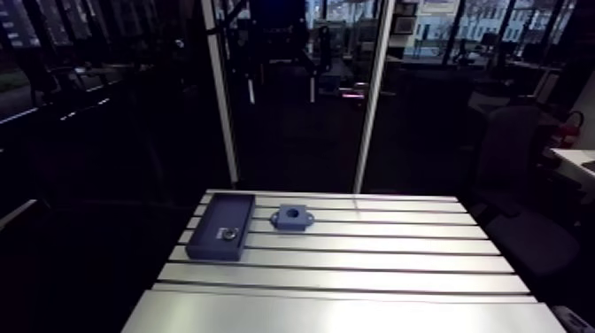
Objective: Pick up the bearing and press it into the housing until flush.
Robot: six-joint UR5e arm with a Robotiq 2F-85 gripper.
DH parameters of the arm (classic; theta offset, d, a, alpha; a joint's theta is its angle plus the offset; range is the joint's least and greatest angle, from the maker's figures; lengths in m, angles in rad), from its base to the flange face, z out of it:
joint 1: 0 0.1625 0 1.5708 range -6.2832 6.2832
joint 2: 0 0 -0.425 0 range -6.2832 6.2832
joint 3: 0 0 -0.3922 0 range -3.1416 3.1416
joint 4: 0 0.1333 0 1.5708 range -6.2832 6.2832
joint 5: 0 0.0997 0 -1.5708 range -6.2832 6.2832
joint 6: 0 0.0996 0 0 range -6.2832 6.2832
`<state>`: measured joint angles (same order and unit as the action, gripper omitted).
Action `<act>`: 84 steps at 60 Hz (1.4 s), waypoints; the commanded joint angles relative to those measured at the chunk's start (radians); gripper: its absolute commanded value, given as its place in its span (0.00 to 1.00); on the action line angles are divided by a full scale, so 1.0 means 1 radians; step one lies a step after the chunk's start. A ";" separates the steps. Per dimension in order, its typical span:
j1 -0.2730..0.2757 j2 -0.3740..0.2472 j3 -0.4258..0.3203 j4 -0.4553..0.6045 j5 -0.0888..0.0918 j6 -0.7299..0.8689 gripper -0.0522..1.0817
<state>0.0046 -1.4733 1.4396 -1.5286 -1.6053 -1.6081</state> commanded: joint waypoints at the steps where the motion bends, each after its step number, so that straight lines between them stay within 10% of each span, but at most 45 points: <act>1: 0.003 -0.012 -0.011 0.097 0.048 0.000 0.05; 41: 0.007 0.011 0.009 0.063 0.067 0.048 0.05; 60: 0.133 0.084 0.080 -0.130 0.066 0.199 0.05; 84: 0.158 0.174 0.142 -0.323 0.068 0.212 0.05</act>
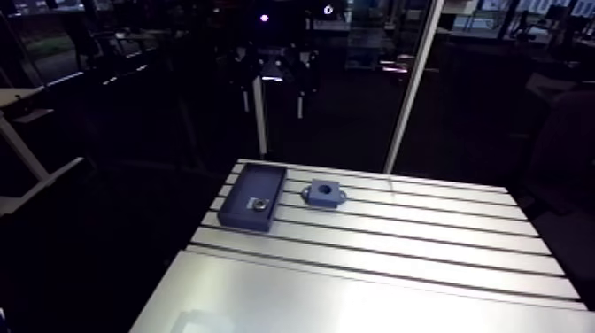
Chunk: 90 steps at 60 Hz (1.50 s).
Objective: Pick up the bearing and press it into the housing until flush.
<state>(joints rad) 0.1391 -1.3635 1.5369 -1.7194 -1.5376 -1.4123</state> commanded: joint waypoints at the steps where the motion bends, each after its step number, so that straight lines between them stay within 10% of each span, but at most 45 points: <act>1: 0.024 0.068 0.049 -0.146 -0.001 0.011 0.05; 23: 0.025 0.111 0.070 -0.189 0.003 -0.038 0.07; 53: 0.054 0.173 0.090 -0.250 0.004 -0.061 0.38; 90: 0.067 0.246 0.101 -0.311 -0.003 -0.070 0.39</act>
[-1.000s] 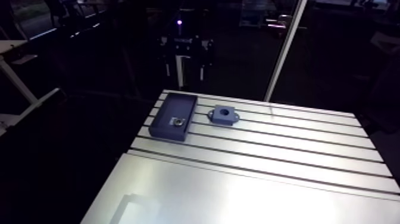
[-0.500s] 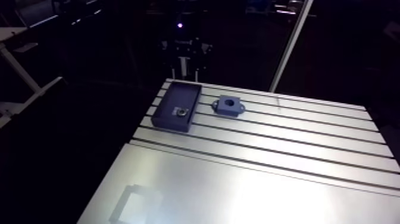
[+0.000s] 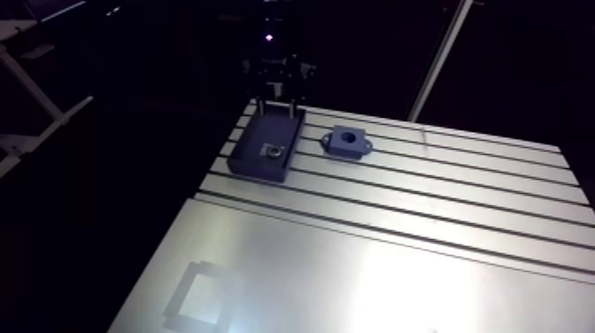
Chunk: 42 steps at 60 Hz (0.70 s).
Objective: Pick up the bearing and press it into the housing until flush.
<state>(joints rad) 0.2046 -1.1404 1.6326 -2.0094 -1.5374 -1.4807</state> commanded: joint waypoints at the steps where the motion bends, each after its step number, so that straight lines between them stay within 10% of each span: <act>1: 0.001 0.023 0.005 -0.021 -0.003 -0.002 0.39; 42: 0.022 0.049 0.037 -0.049 -0.005 -0.002 0.39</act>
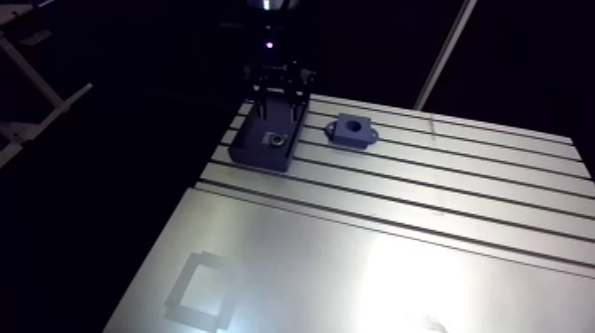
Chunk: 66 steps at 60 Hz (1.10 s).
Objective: Pick up the bearing and press it into the housing until flush.
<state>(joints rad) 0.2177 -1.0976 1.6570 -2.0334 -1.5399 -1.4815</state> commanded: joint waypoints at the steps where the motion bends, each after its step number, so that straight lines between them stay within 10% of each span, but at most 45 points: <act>1: 0.009 0.006 0.012 -0.025 -0.002 -0.001 0.39; 13: 0.011 0.017 0.017 -0.048 -0.026 0.000 0.39; 66: 0.021 0.052 0.020 -0.063 -0.027 0.001 0.39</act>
<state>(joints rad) 0.2376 -1.0565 1.6772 -2.0944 -1.5667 -1.4809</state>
